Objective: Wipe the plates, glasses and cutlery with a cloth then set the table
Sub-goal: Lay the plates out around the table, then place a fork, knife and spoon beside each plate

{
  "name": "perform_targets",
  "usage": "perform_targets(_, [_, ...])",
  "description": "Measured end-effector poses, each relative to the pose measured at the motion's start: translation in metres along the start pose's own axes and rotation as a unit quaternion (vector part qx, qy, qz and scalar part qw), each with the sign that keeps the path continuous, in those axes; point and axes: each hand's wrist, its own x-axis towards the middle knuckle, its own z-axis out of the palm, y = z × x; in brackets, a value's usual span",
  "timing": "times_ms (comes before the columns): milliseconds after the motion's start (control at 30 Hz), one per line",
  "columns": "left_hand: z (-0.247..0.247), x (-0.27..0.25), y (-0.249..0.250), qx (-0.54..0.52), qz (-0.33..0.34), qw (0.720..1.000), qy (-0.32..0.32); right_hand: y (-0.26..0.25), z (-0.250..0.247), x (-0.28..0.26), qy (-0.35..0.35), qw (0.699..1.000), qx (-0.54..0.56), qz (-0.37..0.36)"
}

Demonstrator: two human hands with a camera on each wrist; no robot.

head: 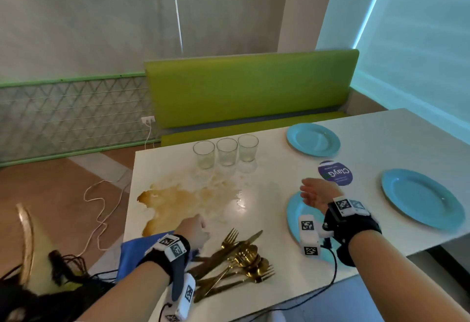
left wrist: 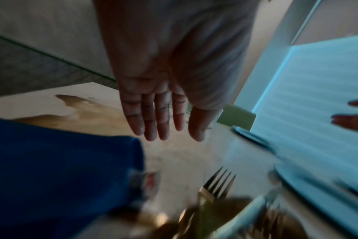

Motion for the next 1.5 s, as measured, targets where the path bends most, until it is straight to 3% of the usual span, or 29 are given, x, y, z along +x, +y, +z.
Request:
perform_targets(133, [0.033,-0.022,-0.028,0.054,0.044,0.997,-0.036,0.047,0.01,-0.033,0.008,0.998,-0.049,0.037])
perform_targets(267, [0.061,-0.039,-0.026,0.217,0.062,0.974,0.032,0.082,0.016,-0.057,0.004,0.992,-0.097,0.075])
perform_targets(433, [0.075,-0.039,-0.028,0.284,0.073,0.953,0.072,0.111,0.018,-0.07,-0.024,0.969,-0.243,0.043])
perform_targets(767, [0.07,-0.03,-0.031,0.279,0.12,0.947,0.105,0.139,0.034,-0.085,-0.101,0.911,-0.396,0.047])
perform_targets(1200, [0.064,-0.027,-0.018,0.236,0.062,0.966,0.089,0.14,0.044,-0.085,-0.123,0.894,-0.428,0.038])
perform_targets(1500, [0.045,-0.02,-0.012,0.067,0.027,0.993,0.094,0.142,0.056,-0.08,-0.119,0.901,-0.418,0.006])
